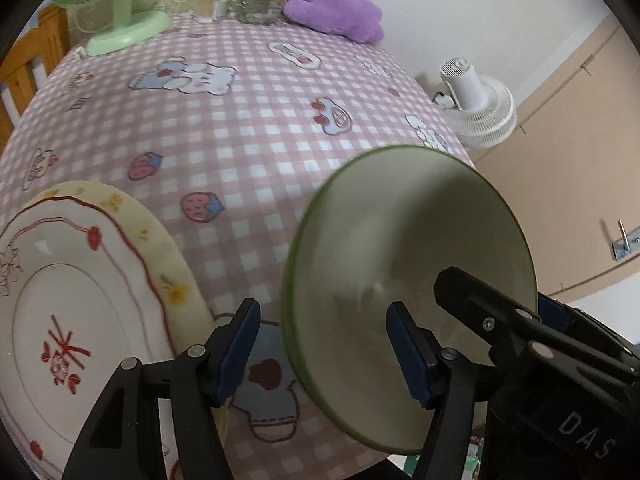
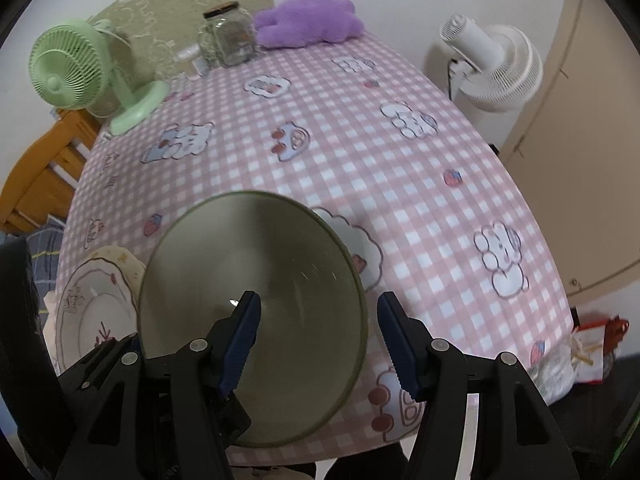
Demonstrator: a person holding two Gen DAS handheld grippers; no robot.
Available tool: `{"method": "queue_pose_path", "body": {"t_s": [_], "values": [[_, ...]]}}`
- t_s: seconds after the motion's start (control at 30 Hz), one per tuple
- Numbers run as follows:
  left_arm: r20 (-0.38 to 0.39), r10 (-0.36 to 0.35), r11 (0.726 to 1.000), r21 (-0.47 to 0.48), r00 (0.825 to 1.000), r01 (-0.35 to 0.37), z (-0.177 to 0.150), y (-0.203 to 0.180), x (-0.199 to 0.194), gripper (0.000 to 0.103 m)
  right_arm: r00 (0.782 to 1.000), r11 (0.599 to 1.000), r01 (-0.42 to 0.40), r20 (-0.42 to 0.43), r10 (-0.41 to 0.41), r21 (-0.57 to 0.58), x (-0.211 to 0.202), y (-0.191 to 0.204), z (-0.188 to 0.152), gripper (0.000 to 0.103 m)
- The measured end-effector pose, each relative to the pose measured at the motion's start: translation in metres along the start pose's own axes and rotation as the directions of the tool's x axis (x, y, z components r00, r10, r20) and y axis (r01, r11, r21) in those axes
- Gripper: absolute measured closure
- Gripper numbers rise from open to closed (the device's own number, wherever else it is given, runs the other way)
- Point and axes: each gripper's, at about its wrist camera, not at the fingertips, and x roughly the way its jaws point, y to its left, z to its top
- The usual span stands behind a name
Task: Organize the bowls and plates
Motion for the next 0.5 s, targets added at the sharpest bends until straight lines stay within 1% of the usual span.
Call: {"method": "queue_pose_path", "body": {"t_s": [0.07,0.2,0.37,0.5], "values": [[-0.011,-0.009,1.000,0.003,1.000,0.009,-0.001,-0.001,0.003,0.037,1.000,1.000,0.004,-0.005,-0.004,0.017,0.001,-0.003,-0.002,0.039],[-0.003,0.001,1.000,-0.002,1.000,-0.001,-0.001,-0.001,0.003,0.039,1.000,0.999,0.006,-0.016,-0.006,0.034,0.004,-0.009,-0.004,0.039],[0.007,0.032,0.999,-0.031,0.999,-0.032,-0.001,0.000,0.005,0.041,0.999,0.999,-0.029,-0.020,0.029,0.019,0.009,-0.014,0.000,0.039],[0.014,0.060,0.997,-0.058,0.998,-0.059,-0.001,-0.002,0.006,0.043,0.996,0.997,-0.081,-0.025,0.081,-0.012,0.017,-0.017,0.004,0.039]]}}
